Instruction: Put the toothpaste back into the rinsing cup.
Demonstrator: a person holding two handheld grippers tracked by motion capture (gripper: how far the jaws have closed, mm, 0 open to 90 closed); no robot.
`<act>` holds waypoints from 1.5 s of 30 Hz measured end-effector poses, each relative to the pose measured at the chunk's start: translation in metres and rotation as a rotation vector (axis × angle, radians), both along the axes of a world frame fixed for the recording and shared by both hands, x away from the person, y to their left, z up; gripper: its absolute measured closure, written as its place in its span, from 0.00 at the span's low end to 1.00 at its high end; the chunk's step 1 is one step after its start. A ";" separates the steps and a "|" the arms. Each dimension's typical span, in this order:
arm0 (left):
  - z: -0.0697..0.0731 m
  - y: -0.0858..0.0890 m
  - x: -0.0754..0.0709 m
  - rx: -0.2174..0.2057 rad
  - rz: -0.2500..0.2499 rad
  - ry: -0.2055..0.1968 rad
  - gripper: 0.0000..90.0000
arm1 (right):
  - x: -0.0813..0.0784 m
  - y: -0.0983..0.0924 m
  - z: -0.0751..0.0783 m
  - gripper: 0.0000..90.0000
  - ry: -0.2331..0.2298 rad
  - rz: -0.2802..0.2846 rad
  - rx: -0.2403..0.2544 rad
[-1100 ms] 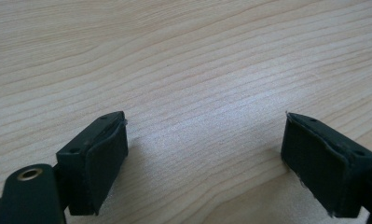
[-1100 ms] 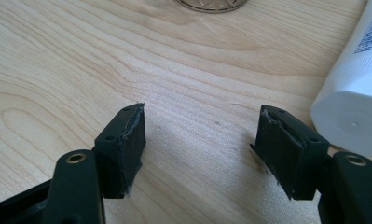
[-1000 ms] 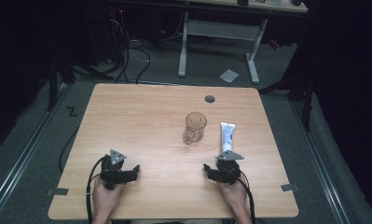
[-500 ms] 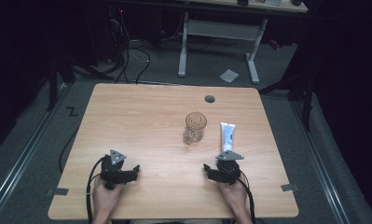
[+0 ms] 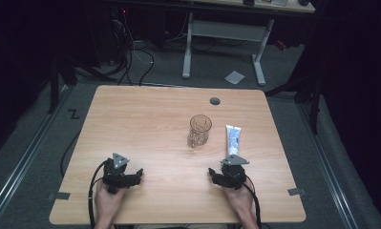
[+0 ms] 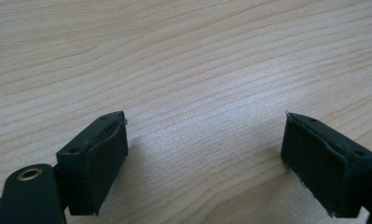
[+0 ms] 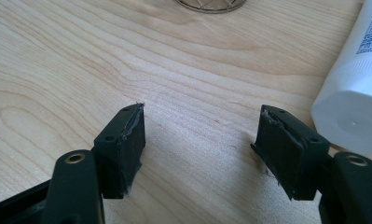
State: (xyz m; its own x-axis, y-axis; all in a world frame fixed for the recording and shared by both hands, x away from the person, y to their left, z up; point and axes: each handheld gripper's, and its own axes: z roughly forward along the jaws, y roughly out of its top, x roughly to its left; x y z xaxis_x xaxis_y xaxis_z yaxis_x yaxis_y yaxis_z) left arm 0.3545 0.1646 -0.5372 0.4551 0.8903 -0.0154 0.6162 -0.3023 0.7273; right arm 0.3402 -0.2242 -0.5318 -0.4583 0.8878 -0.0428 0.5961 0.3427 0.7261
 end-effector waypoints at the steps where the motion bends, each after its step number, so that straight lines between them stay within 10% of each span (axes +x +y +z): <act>1: 0.000 0.000 0.000 0.000 0.000 0.000 0.17 | 0.000 0.000 0.000 0.38 -0.004 0.002 -0.002; 45: 0.000 0.000 0.000 0.000 -0.001 -0.002 0.17 | -0.033 -0.022 0.014 0.39 -0.077 -0.075 0.067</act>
